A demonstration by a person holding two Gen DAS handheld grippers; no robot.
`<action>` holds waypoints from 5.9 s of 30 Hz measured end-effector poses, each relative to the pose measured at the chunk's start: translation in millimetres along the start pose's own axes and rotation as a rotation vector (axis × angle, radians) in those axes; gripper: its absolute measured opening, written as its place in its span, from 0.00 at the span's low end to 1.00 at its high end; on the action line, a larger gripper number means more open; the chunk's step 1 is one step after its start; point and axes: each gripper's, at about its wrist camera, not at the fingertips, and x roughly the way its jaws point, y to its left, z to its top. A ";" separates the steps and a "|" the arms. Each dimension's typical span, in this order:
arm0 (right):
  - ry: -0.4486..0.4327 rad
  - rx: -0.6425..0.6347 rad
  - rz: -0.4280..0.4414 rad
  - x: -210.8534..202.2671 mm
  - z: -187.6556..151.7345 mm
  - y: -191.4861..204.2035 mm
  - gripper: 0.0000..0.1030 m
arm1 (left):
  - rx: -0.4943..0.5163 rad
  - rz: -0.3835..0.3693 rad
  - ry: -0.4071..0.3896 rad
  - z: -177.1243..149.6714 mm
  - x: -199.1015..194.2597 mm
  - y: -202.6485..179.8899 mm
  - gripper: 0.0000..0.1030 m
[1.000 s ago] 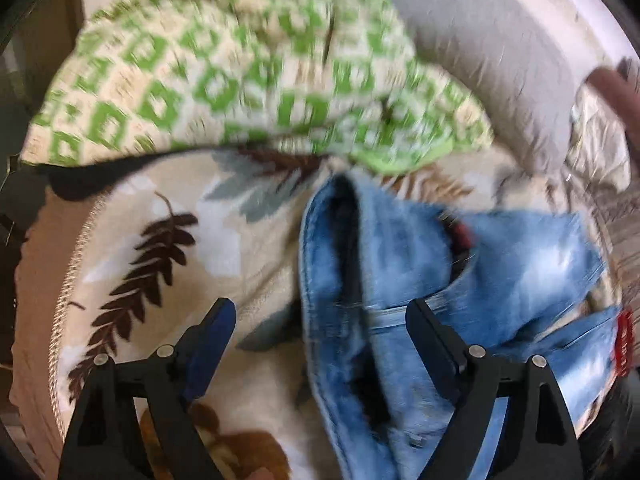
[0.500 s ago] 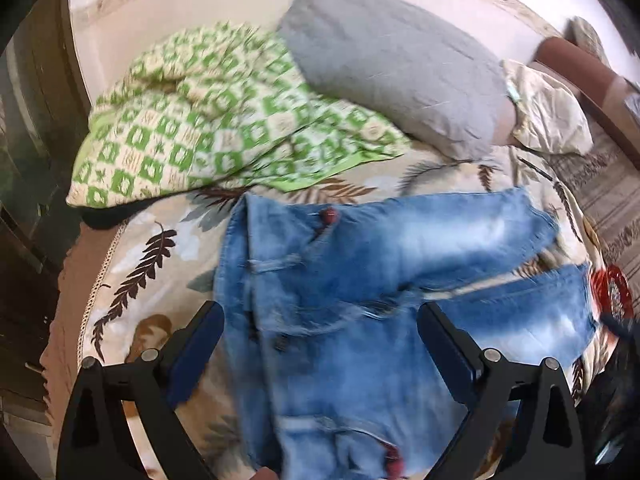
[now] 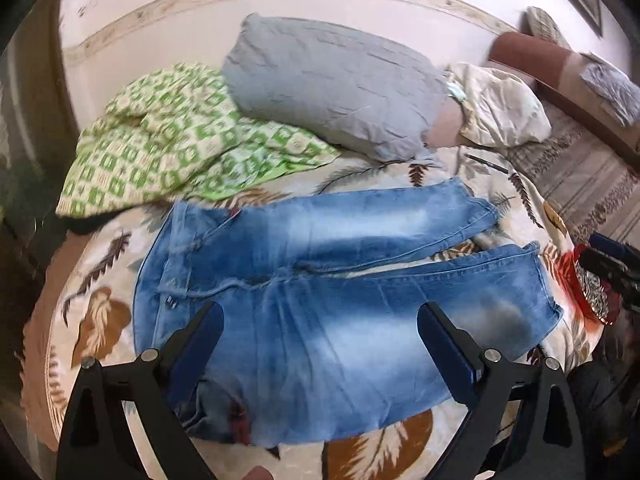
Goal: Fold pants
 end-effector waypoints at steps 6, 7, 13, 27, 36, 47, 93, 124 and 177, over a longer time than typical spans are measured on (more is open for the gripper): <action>0.058 0.018 0.007 27.3 13.9 -29.7 0.91 | 0.094 -0.038 0.051 30.2 30.2 -23.8 0.95; 0.070 0.021 0.012 35.0 19.7 -36.6 0.91 | 0.120 -0.051 0.055 40.3 40.2 -29.9 0.95; 0.124 0.008 0.012 89.3 67.0 -68.7 0.91 | 0.285 -0.150 0.100 89.2 101.4 -60.8 0.95; 0.369 0.076 -0.035 268.8 131.1 -127.2 0.91 | 0.399 -0.123 0.263 151.1 277.3 -78.5 0.95; 0.470 0.122 -0.019 340.6 126.0 -149.3 0.91 | 0.527 -0.199 0.315 151.9 328.9 -89.5 0.95; 0.526 0.134 0.088 364.7 125.9 -156.1 0.73 | 0.566 -0.315 0.429 152.0 357.8 -79.9 0.94; 0.104 -0.110 0.001 50.9 -7.1 -66.0 0.16 | 0.308 -0.099 -0.058 -18.5 67.7 -132.8 0.06; 0.279 0.056 -0.077 83.6 -111.2 -94.0 0.29 | 0.194 -0.058 0.007 -124.2 100.0 -164.9 0.09; 0.153 -0.169 0.421 173.6 -31.3 197.3 0.96 | 0.185 -0.056 0.233 107.0 147.7 77.6 1.00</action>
